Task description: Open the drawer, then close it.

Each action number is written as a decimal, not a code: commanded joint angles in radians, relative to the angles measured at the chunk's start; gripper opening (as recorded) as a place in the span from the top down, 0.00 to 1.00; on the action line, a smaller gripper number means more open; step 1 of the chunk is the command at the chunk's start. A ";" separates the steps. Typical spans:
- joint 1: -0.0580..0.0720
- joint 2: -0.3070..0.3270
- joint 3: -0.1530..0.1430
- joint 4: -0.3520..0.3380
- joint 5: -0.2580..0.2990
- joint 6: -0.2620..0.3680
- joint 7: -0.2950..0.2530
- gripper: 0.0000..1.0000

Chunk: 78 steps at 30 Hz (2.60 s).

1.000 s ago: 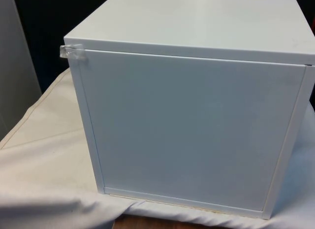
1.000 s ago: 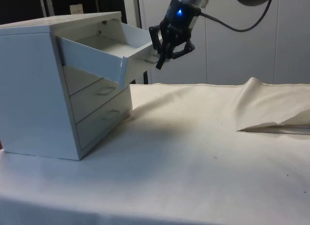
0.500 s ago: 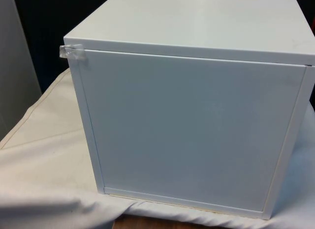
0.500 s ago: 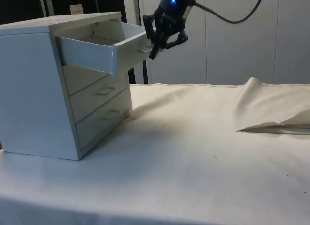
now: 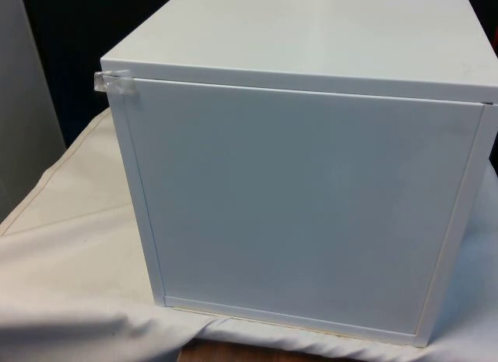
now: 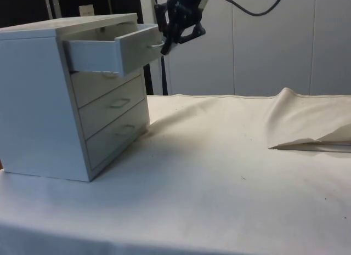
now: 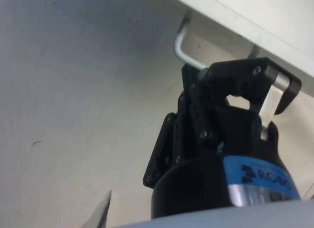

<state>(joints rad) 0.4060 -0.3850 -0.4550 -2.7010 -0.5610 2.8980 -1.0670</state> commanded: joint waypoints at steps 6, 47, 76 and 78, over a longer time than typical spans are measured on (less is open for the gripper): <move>-0.007 0.030 0.007 0.045 -0.011 -0.007 0.018 1.00; 0.023 0.271 -0.002 0.279 0.006 -0.005 0.118 1.00; 0.023 0.294 0.001 0.312 -0.020 -0.023 0.202 1.00; 0.022 0.278 0.003 0.296 -0.022 -0.025 0.204 1.00</move>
<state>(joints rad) 0.4370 -0.0940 -0.4550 -2.4010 -0.5560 2.8830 -0.8840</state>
